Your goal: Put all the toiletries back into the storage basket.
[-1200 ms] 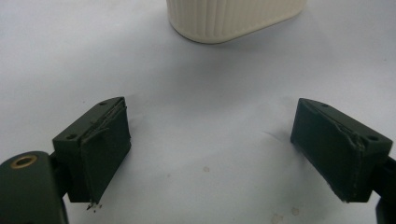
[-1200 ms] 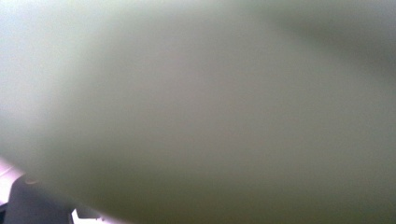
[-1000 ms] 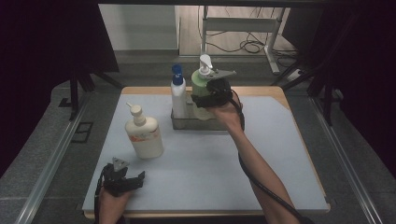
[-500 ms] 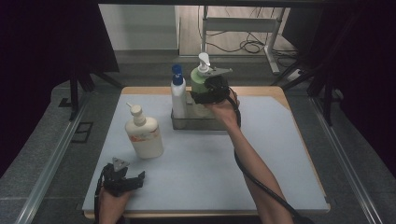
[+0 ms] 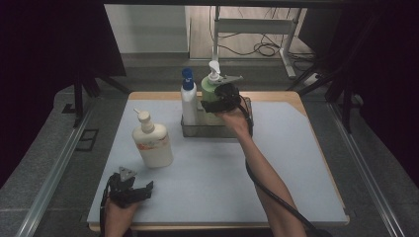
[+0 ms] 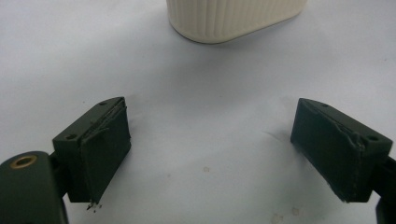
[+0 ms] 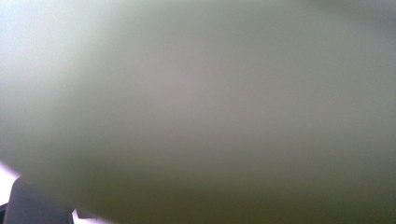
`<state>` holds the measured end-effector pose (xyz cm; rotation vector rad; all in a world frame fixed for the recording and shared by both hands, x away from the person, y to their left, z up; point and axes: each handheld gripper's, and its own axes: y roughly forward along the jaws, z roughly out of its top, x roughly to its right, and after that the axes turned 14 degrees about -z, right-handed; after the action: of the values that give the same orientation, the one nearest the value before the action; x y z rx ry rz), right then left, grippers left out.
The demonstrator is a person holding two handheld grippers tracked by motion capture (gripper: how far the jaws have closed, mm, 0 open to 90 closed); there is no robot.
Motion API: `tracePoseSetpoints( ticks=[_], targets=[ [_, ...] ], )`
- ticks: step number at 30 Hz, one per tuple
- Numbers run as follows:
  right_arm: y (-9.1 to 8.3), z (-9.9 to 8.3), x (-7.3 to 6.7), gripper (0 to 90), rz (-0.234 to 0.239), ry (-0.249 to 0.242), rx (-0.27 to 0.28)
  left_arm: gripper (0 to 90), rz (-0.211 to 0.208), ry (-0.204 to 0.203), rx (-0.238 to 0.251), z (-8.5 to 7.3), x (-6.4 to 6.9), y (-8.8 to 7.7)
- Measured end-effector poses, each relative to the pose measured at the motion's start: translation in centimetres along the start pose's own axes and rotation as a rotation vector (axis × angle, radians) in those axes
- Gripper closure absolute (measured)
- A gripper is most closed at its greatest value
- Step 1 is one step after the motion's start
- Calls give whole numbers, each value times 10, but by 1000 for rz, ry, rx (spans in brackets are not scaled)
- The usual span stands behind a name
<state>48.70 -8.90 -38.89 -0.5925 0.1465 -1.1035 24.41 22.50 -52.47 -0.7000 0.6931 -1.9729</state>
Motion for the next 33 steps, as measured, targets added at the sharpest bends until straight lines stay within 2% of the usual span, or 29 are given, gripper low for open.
tracePoseSetpoints(
  ticks=[13, 33],
  targets=[
    [9, -9, -3, 124, 27, -5, -39, 116, 0, 2, -2, 0, 0, 0],
    [21, -24, -7, 125, 35, -12, -75, 116, 0, 2, -2, 0, 0, 0]
  ],
)
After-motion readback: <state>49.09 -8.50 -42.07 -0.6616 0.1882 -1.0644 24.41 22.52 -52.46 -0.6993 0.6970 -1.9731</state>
